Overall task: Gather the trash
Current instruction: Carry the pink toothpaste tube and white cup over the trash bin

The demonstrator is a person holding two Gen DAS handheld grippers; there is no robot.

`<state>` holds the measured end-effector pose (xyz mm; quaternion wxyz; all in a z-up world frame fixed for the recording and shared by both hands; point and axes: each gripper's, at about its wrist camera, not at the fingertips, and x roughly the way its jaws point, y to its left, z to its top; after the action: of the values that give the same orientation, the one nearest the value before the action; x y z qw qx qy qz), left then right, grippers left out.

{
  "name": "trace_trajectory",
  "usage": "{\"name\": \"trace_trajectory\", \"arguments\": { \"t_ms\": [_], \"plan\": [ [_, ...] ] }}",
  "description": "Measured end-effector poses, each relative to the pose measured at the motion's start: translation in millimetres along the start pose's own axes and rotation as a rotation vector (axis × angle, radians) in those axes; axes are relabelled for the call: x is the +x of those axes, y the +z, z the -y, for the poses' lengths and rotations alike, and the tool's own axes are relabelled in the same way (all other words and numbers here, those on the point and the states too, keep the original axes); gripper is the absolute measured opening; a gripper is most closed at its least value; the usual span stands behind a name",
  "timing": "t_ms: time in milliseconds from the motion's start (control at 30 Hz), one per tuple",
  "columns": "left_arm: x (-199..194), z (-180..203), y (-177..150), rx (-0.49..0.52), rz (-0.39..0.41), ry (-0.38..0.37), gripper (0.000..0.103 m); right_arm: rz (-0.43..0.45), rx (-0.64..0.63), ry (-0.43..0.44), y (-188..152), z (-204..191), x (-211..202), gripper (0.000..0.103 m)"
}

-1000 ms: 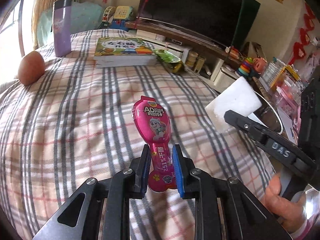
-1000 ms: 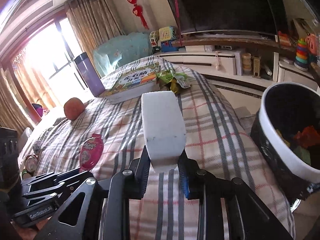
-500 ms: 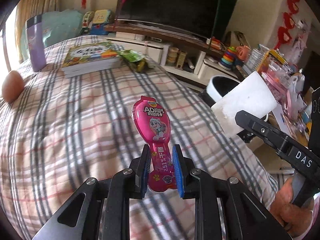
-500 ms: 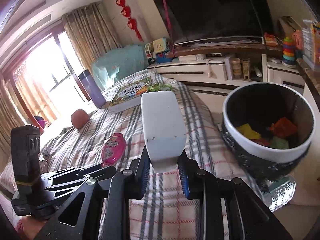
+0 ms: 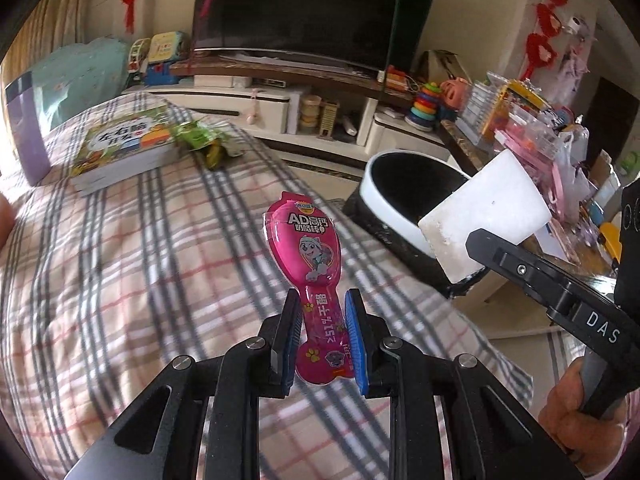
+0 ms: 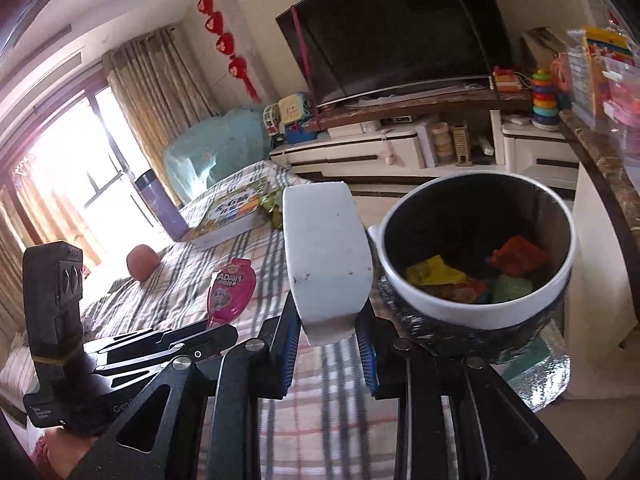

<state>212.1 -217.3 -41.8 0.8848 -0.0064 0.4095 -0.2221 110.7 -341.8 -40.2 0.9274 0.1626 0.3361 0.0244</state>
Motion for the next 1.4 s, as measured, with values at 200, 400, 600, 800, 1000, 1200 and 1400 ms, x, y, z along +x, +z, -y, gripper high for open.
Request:
{"name": "trace_trajectory", "arguments": {
  "t_ms": [200,400,600,800,1000,1200,1400],
  "plan": [
    [11,10,9,0.018,-0.009,-0.026,0.021,0.011,0.032,-0.027,3,18,-7,0.027],
    [20,16,19,0.028,-0.013,-0.047,0.021,0.027,0.056,-0.054,8,34,-12,0.027],
    [31,24,27,0.037,-0.015,-0.067,0.021,0.037,0.073,-0.086,13,49,-16,0.027],
    [43,35,35,0.05,-0.02,-0.084,0.021,0.044,0.099,-0.117,15,67,-18,0.027],
    [51,46,44,0.065,-0.017,-0.096,0.021,0.042,0.116,-0.139,17,82,-19,0.027],
    [59,56,50,0.08,-0.015,-0.105,0.021,0.043,0.117,-0.155,19,88,-20,0.027],
    [64,62,53,0.091,-0.018,-0.108,0.021,0.042,0.116,-0.167,24,96,-20,0.027]
  ]
}}
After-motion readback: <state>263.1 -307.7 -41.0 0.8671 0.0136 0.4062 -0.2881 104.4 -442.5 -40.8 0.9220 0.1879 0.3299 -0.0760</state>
